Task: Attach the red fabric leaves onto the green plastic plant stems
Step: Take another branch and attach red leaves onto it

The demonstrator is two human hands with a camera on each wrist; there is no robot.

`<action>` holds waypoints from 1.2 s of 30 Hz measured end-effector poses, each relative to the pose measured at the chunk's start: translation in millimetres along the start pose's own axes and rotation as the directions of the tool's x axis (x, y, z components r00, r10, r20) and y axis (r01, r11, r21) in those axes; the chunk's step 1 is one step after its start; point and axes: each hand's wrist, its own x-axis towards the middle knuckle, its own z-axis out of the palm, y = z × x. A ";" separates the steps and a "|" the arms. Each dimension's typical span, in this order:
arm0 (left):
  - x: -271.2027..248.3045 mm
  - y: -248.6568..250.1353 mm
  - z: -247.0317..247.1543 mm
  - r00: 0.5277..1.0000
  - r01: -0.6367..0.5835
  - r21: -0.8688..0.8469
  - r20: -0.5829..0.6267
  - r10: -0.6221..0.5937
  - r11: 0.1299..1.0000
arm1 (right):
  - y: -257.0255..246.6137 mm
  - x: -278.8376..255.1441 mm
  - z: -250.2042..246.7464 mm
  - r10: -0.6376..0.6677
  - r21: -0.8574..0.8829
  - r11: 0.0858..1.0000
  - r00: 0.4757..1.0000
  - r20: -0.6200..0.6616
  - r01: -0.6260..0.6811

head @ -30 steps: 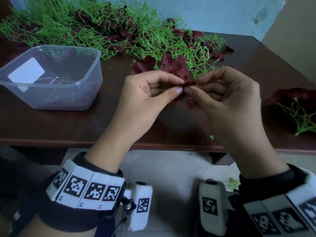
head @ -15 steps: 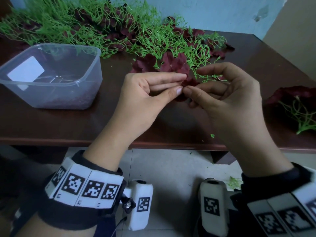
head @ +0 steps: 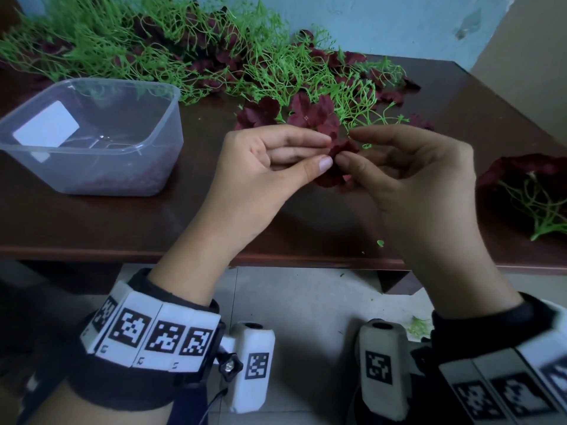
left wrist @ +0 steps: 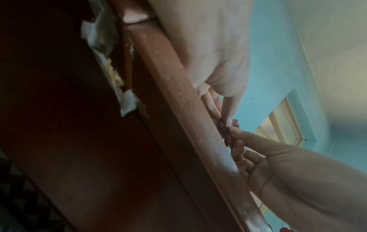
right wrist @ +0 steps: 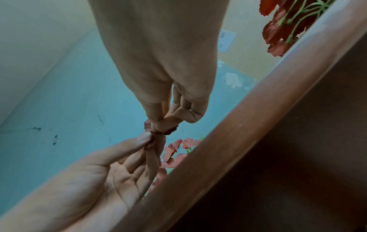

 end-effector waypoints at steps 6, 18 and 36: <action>0.7 -0.9 0.5 0.999 0.054 -0.087 0.005 -0.054 0.995 | 5.4 0.2 -0.3 -0.154 -0.233 0.962 0.987 -0.047 0.139; -0.3 0.2 0.5 0.993 0.079 -0.159 -0.078 -0.092 0.984 | 9.2 -0.4 7.1 -0.240 -0.459 0.863 0.971 -0.006 0.211; 11.7 -17.1 -5.0 0.963 -0.204 0.812 0.067 0.261 0.547 | 19.3 4.4 -0.6 0.067 -0.434 0.900 0.997 0.049 -0.039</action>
